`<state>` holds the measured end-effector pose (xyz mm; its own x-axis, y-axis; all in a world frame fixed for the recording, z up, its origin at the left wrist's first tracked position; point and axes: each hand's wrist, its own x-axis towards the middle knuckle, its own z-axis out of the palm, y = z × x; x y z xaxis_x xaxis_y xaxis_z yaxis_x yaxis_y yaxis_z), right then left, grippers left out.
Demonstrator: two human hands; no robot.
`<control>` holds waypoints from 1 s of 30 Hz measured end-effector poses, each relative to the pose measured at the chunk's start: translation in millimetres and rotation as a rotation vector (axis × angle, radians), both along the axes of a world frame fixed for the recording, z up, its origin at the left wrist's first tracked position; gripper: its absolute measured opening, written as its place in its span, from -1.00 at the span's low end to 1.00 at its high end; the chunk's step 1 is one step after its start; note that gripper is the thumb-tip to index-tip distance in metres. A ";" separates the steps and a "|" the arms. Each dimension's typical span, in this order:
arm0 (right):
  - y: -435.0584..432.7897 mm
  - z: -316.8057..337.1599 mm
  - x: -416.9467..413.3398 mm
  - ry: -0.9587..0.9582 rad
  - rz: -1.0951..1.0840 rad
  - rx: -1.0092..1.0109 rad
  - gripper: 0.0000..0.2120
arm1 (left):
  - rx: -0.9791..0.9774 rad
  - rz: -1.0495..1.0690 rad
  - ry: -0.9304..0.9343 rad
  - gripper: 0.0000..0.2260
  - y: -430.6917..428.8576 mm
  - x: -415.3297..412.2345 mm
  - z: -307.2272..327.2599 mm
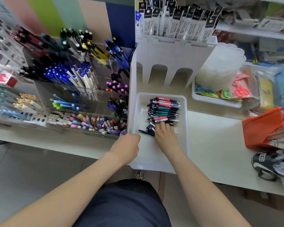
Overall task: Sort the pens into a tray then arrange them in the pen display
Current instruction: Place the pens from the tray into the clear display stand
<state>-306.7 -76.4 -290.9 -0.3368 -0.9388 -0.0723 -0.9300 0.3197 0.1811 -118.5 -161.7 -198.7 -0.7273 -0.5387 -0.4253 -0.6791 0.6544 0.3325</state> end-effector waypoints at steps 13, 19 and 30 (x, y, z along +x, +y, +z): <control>11.0 12.0 14.3 -0.291 -0.120 0.278 -0.66 | 0.036 -0.043 -0.024 -0.78 3.0 -0.5 17.5; 29.2 54.4 7.3 -0.990 -0.439 -0.185 -0.68 | 0.134 0.028 0.134 -0.74 7.9 -5.6 37.5; 0.0 191.5 48.0 -1.571 -0.663 -0.951 -0.79 | 1.278 0.914 0.549 -0.61 16.1 -46.2 104.6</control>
<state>-258.7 -76.4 -99.4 -0.7476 -0.6194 -0.2397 0.2218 0.1073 -0.9692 -164.7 -145.6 -94.1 -0.5916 -0.3718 -0.7154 -0.2881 -0.7312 0.6183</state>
